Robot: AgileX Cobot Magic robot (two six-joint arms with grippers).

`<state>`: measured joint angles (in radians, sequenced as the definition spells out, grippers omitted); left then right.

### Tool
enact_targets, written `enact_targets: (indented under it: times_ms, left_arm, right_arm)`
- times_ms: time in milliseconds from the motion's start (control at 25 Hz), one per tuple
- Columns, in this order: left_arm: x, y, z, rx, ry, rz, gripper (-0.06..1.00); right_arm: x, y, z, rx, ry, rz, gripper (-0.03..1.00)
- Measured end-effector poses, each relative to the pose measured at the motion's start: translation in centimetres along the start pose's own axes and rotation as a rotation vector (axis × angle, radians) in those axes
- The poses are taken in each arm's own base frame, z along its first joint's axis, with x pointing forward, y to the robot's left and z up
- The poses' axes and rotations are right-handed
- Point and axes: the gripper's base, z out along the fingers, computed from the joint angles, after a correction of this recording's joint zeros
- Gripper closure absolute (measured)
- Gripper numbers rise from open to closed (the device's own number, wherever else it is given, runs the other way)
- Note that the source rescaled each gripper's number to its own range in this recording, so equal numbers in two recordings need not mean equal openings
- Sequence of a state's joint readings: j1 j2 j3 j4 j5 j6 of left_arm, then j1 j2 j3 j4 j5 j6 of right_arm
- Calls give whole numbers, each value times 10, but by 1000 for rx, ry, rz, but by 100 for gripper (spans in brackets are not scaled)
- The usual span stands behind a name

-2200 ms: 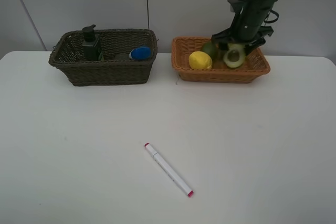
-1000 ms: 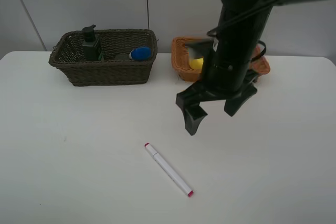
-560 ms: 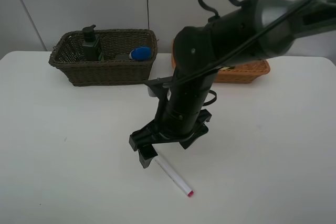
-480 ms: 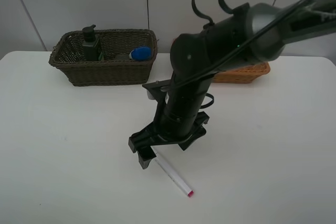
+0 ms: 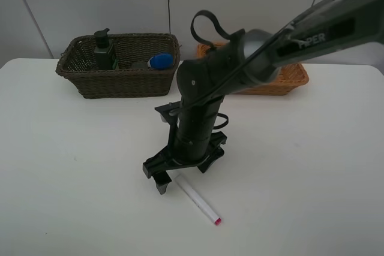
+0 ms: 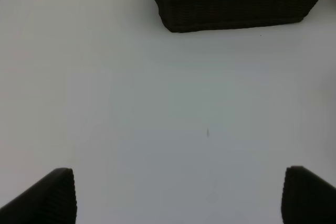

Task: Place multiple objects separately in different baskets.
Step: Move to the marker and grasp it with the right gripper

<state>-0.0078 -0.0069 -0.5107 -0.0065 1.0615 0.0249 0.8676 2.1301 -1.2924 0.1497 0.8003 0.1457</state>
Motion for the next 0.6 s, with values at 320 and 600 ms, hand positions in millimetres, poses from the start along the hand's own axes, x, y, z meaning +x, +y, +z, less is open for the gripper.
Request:
enact_targets:
  times_ms: [320,600]
  left_arm:
    - [0,0,0,0,0,0,-5]
    - [0,0,0,0,0,0,-5]
  right_arm:
    - [-7,0,0,14,-19,-17,-3]
    - [-10,-6,3,88,-32,-89,1]
